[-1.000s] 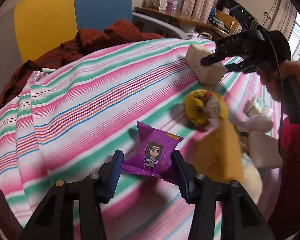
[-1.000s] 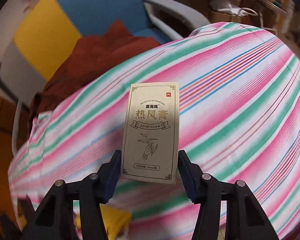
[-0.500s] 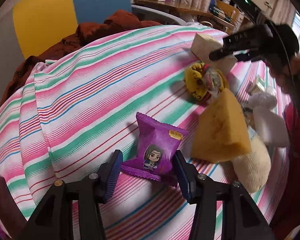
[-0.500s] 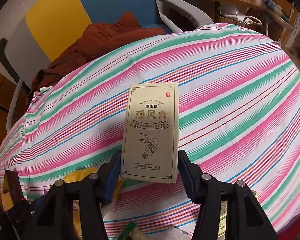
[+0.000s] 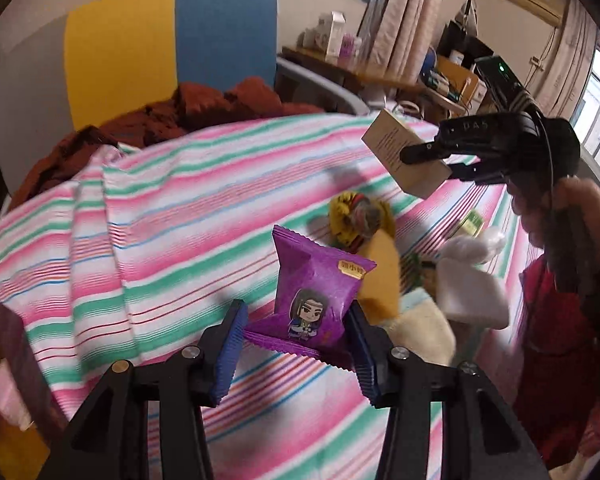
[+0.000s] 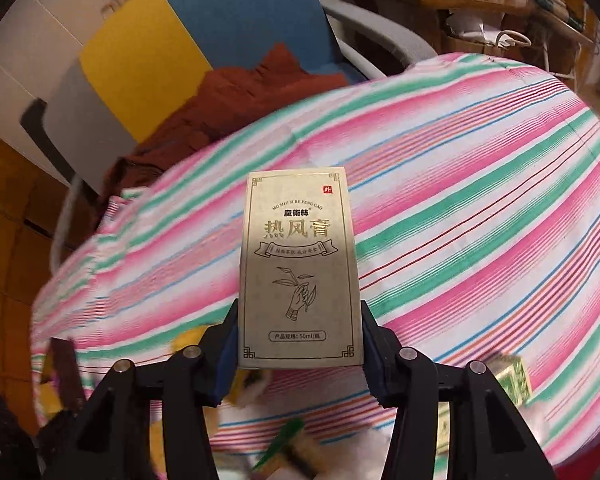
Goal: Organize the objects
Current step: 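Carry the purple packet and cream box over the gold tray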
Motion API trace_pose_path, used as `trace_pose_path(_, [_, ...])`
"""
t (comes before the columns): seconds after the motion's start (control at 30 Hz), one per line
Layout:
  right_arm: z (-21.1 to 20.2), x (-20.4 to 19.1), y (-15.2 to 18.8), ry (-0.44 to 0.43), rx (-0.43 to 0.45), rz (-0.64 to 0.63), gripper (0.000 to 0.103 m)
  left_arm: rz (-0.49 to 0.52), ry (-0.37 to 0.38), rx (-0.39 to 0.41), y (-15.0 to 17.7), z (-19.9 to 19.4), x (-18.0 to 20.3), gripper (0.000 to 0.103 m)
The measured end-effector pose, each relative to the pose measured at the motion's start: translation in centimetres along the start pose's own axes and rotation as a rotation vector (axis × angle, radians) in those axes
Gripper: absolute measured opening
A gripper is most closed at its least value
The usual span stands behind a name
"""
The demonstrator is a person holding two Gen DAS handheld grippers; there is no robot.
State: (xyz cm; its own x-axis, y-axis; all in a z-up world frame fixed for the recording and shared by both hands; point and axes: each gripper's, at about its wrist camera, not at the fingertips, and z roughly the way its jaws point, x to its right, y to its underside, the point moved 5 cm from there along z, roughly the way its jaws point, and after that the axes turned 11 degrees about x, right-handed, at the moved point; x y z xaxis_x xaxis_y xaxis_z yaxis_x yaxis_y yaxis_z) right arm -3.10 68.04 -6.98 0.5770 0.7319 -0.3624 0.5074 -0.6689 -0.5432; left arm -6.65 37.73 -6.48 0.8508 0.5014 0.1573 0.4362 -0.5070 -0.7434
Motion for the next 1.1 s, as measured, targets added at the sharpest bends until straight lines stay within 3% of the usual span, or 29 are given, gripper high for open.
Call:
trace_pose_path(0.1, [-0.4,-2.2,0.9,-0.056,0.035,0.015,0.052,-0.045,-0.003,0.04,-0.4,-2.3,-0.5,0.05])
trace_pose_path(0.43, [-8.4,-9.7,3.8,-0.237,0.143,-0.076,0.052,-0.16,-0.081,0.156,0.1,-9.9,-2.9,0.05])
trace_pose_path(0.63, [-10.1,-15.4,7.8,-0.335,0.118,-0.176,0.052,-0.211,-0.153,0.168,2.7,-13.0,-5.1,0.05])
trace_pose_path(1.1, [-8.9,-28.6,17.5,-0.531,-0.01,-0.347,0.052,-0.43,-0.368,0.24,9.9,-21.8,-14.5,0.05])
